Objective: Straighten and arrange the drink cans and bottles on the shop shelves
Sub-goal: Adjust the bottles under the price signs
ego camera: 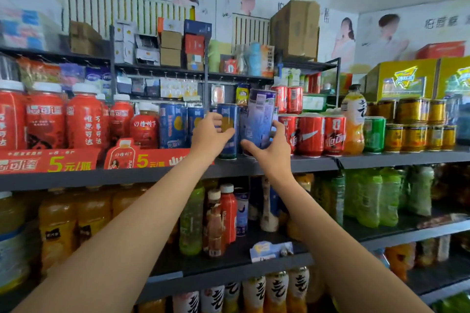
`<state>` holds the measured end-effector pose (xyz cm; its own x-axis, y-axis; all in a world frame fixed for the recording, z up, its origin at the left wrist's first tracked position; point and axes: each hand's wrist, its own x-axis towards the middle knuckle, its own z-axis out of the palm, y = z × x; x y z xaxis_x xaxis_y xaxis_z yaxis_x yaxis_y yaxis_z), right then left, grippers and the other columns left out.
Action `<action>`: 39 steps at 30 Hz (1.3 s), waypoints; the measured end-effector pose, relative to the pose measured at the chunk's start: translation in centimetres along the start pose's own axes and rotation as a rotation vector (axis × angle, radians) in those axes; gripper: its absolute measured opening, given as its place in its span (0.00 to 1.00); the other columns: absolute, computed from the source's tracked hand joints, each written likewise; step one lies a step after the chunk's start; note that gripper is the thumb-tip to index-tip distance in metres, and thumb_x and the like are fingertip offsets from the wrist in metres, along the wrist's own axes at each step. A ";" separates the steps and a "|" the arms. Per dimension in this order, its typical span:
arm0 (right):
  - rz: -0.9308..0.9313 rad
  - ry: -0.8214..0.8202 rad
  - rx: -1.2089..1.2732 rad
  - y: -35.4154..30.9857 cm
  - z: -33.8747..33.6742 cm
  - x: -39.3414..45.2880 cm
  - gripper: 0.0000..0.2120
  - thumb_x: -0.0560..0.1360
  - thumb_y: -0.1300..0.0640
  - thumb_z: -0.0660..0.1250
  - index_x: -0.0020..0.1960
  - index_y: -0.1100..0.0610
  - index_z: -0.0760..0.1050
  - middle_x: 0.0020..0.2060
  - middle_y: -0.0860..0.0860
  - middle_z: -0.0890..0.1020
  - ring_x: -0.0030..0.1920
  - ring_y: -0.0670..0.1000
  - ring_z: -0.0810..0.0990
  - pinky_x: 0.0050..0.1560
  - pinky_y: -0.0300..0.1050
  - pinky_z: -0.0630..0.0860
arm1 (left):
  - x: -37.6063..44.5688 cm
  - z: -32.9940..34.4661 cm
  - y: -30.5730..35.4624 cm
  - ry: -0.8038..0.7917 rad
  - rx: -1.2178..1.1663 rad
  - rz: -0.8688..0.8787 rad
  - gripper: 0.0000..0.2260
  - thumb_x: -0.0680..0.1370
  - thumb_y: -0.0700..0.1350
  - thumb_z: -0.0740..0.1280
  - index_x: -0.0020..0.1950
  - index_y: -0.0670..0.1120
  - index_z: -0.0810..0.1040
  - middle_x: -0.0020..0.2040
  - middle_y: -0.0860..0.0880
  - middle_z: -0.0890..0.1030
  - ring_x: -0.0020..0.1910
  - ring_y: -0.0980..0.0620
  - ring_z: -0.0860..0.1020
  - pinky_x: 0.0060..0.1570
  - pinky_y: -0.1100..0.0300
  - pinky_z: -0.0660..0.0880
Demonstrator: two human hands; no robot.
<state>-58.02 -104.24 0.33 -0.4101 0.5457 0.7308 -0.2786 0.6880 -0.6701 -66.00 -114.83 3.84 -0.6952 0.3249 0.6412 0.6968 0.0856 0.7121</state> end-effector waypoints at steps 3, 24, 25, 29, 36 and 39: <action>-0.015 -0.007 -0.007 1.6 -0.5 1.3 0.34 0.69 0.55 0.74 0.68 0.57 0.61 0.46 0.48 0.72 0.50 0.48 0.74 0.49 0.33 0.68 | 1.1 1.6 0.0 0.070 0.108 -0.052 0.25 0.74 0.47 0.70 0.66 0.43 0.65 0.63 0.44 0.71 0.60 0.46 0.73 0.60 0.51 0.71; -0.047 -0.104 -0.092 5.7 1.1 2.9 0.37 0.68 0.52 0.74 0.70 0.55 0.59 0.55 0.57 0.77 0.57 0.59 0.75 0.55 0.54 0.75 | 3.6 4.4 -0.8 -0.056 0.426 -0.309 0.37 0.75 0.53 0.68 0.74 0.40 0.52 0.68 0.42 0.68 0.66 0.42 0.69 0.60 0.51 0.69; -0.051 -0.102 -0.093 5.8 1.0 3.0 0.37 0.68 0.52 0.74 0.71 0.55 0.58 0.55 0.57 0.77 0.56 0.59 0.74 0.54 0.53 0.75 | 3.7 4.3 -0.7 -0.034 0.439 -0.311 0.35 0.74 0.54 0.68 0.73 0.40 0.56 0.67 0.42 0.70 0.64 0.42 0.70 0.59 0.51 0.70; -0.068 -0.099 -0.149 5.8 0.3 2.9 0.37 0.71 0.54 0.72 0.72 0.56 0.56 0.56 0.57 0.75 0.59 0.57 0.70 0.54 0.48 0.71 | 4.1 3.9 -0.6 0.051 0.364 -0.260 0.30 0.73 0.54 0.70 0.67 0.39 0.64 0.57 0.43 0.73 0.61 0.41 0.72 0.55 0.51 0.70; -0.141 -0.086 -0.253 4.1 2.3 2.0 0.37 0.72 0.53 0.71 0.73 0.55 0.54 0.65 0.54 0.68 0.65 0.55 0.67 0.58 0.47 0.70 | 5.2 1.3 0.6 0.226 0.047 -0.154 0.17 0.72 0.51 0.72 0.54 0.43 0.71 0.53 0.44 0.77 0.54 0.44 0.75 0.50 0.55 0.71; -0.147 -0.062 -0.338 3.6 3.9 1.8 0.36 0.73 0.53 0.70 0.73 0.56 0.53 0.66 0.55 0.65 0.65 0.55 0.66 0.58 0.48 0.71 | 5.0 0.3 0.2 0.215 0.061 -0.137 0.19 0.72 0.50 0.72 0.55 0.43 0.72 0.54 0.45 0.77 0.55 0.44 0.75 0.53 0.53 0.72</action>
<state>-63.14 -102.70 -1.25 -0.4421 0.4063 0.7996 -0.0401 0.8816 -0.4702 -69.26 -112.88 7.13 -0.8008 0.0996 0.5906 0.5984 0.1737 0.7821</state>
